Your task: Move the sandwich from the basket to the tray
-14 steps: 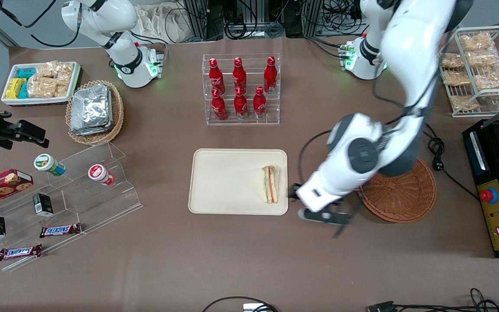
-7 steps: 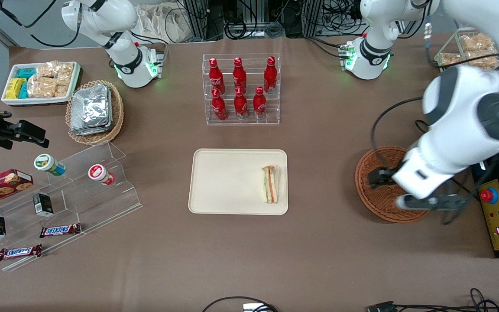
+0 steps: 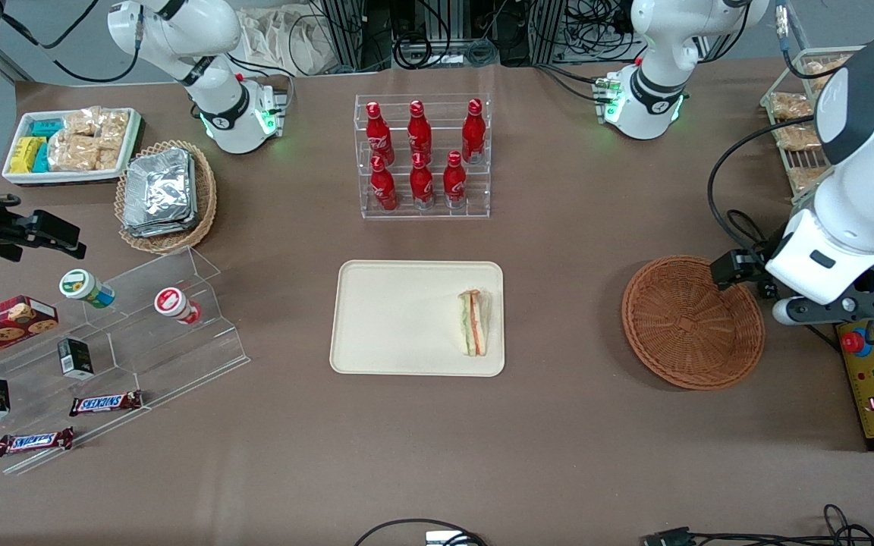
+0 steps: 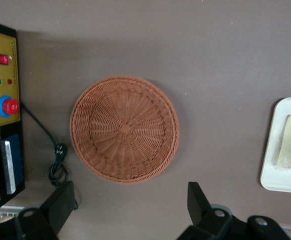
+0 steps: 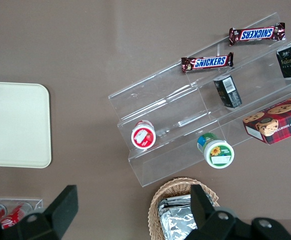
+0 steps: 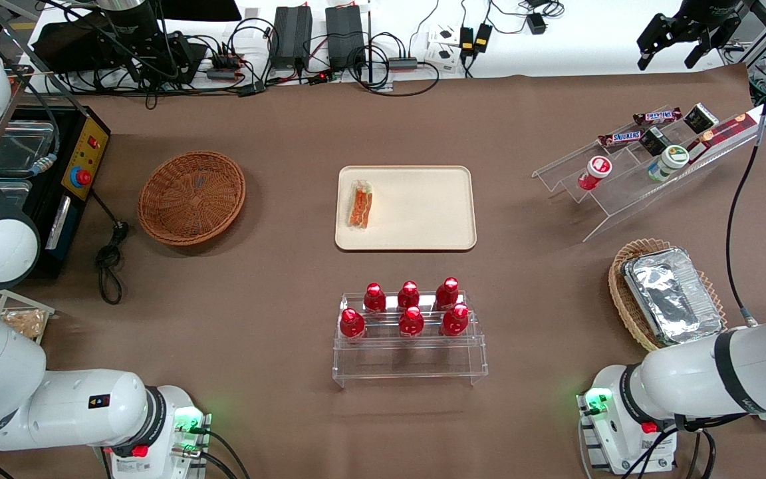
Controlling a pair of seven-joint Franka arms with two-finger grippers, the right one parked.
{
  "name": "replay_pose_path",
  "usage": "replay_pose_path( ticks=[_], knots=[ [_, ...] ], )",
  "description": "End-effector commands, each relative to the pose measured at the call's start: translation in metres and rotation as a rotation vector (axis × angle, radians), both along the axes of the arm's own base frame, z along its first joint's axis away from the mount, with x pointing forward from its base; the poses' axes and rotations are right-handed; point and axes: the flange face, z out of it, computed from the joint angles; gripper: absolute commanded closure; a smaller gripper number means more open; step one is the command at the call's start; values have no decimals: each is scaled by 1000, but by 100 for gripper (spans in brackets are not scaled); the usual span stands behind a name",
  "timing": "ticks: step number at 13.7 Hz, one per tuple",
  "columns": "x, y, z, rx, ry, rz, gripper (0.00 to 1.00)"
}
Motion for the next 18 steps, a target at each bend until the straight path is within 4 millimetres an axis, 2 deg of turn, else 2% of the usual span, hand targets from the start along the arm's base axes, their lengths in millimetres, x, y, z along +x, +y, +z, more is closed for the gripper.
replay_pose_path(
  ticks=[1,9,10,14,16,18],
  knots=[
    [-13,14,0,37,53,26,0],
    [-18,15,1,28,65,30,0],
    [-19,31,2,23,68,54,1],
    [-45,43,8,13,59,20,1],
    [-56,64,5,14,25,4,1],
    [-64,76,3,7,6,-96,0]
  ],
)
